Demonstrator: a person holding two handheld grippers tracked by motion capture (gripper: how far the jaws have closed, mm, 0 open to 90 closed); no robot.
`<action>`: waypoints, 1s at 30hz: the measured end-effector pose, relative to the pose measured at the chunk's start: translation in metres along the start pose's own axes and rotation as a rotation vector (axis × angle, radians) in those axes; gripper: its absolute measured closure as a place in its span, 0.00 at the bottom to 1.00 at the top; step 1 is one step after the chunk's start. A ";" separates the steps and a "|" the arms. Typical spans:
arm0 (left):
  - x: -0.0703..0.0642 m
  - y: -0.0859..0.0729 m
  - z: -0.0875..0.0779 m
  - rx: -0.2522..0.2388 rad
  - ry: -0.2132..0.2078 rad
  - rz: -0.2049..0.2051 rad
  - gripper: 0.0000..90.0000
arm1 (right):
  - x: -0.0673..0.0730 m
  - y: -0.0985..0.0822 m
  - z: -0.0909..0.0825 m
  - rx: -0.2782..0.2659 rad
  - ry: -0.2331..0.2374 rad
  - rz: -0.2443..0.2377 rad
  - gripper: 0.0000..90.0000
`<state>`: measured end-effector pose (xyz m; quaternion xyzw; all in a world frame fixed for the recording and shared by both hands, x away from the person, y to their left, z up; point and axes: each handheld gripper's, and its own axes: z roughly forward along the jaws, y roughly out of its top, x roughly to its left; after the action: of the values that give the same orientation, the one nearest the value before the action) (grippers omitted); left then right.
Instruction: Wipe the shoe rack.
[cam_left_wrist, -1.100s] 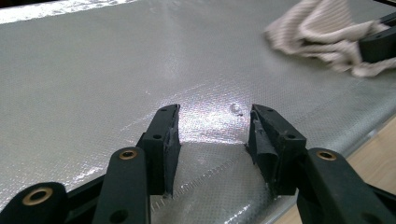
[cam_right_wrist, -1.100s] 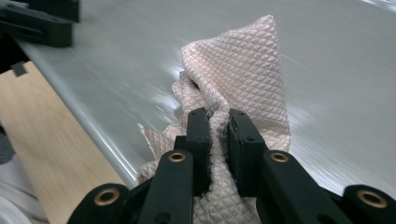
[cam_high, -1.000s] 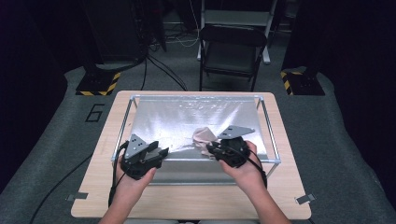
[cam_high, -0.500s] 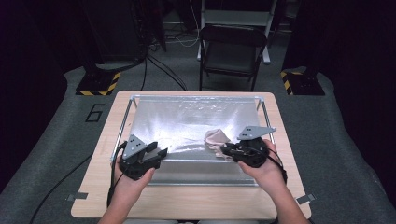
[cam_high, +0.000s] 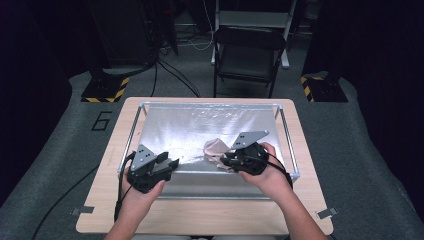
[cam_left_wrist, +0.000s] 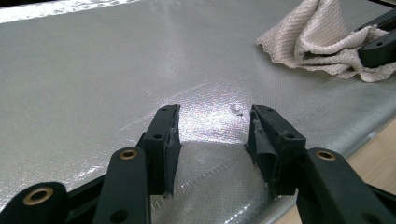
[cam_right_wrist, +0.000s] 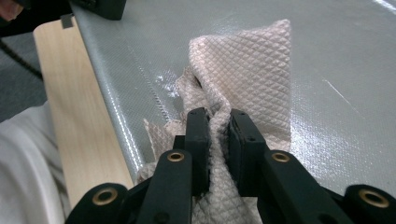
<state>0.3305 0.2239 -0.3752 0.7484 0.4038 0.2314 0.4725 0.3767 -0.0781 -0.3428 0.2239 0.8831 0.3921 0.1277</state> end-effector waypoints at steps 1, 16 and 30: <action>0.000 0.000 0.000 -0.002 0.001 0.001 0.59 | -0.003 0.000 -0.001 0.003 0.017 -0.009 0.88; 0.000 0.000 0.000 -0.004 0.000 -0.003 0.59 | -0.061 -0.040 -0.052 0.062 0.044 0.040 0.88; 0.000 -0.003 -0.001 -0.018 0.013 -0.004 0.60 | -0.041 -0.002 -0.009 0.079 0.080 -0.078 0.87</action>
<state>0.3290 0.2253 -0.3774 0.7420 0.4062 0.2388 0.4769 0.4080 -0.1051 -0.3365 0.1784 0.9104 0.3602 0.0983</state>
